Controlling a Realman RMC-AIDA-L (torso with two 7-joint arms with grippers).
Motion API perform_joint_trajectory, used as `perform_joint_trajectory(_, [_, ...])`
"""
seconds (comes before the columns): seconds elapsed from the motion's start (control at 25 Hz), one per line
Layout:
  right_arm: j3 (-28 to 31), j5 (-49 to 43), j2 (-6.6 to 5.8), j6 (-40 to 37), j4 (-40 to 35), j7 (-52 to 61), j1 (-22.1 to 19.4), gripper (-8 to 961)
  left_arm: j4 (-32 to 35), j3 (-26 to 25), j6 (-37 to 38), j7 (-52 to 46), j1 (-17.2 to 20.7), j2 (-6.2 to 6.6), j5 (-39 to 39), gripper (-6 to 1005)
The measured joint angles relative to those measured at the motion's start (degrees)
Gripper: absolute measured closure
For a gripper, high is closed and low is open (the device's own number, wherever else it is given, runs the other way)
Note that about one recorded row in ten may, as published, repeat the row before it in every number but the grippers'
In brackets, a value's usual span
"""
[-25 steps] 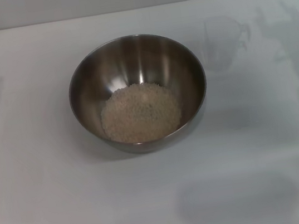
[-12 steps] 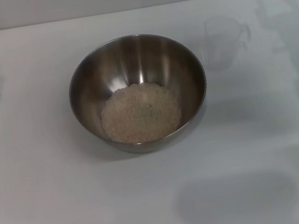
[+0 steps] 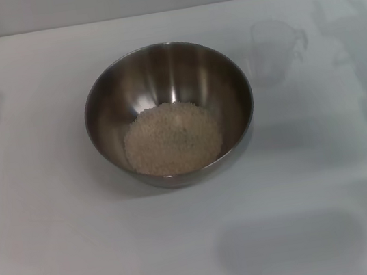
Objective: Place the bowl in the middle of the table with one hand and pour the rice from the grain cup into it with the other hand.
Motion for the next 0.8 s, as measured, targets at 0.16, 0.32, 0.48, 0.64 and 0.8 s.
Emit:
perform_joint_trajectory(0.16, [-0.1,0.0,-0.05,0.1,-0.1,0.1,-0.2,360,0.1,-0.3,0.3,0.0,0.0,-0.01,0.0,193])
perform_joint_trajectory(0.32, [-0.2,-0.1,-0.06,0.1,-0.2,0.1,-0.3,360,0.4,-0.4,0.5,0.0,0.0,-0.02,0.0,192])
perform_joint_trajectory(0.48, [-0.2,-0.1,-0.06,0.2,-0.2,0.1,-0.1,360,1.1,-0.1,1.6,-0.3,-0.1,-0.06,0.0,192])
perform_joint_trajectory(0.64, [-0.2,-0.2,-0.03,0.4,-0.3,0.0,0.1,360,1.6,0.0,2.2,-0.5,-0.1,-0.1,0.0,193])
perform_joint_trajectory(0.8, [-0.2,-0.2,-0.01,1.1,-0.3,0.0,0.1,360,1.7,0.0,2.2,-0.5,-0.1,-0.11,0.0,193])
